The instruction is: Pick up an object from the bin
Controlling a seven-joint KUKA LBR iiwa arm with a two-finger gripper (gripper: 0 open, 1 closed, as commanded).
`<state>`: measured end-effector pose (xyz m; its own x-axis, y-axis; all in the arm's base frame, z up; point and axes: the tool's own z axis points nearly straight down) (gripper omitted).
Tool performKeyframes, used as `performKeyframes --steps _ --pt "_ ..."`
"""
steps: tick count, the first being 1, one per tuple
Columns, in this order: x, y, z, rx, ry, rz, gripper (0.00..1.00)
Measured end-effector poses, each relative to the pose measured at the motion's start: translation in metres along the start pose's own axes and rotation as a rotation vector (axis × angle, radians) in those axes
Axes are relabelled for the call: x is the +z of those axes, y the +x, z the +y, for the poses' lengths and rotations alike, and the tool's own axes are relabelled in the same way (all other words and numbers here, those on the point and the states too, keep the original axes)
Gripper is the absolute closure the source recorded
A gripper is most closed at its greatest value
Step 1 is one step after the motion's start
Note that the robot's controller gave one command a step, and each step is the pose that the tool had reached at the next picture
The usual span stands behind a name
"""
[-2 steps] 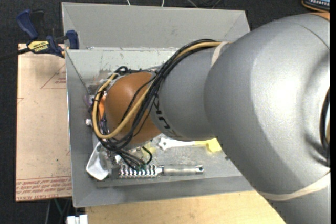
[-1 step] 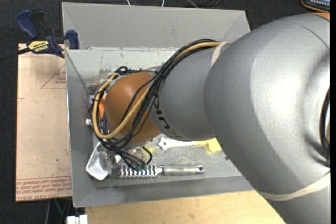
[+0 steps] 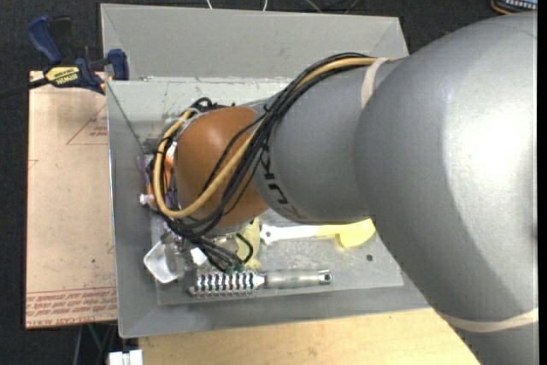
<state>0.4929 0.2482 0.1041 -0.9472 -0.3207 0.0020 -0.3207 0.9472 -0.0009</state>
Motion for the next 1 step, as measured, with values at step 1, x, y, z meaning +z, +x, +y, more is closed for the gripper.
performKeyframes --steps 1 --pt "-0.0378 -0.0023 0.0008 -0.001 -0.001 -0.008 1.00"
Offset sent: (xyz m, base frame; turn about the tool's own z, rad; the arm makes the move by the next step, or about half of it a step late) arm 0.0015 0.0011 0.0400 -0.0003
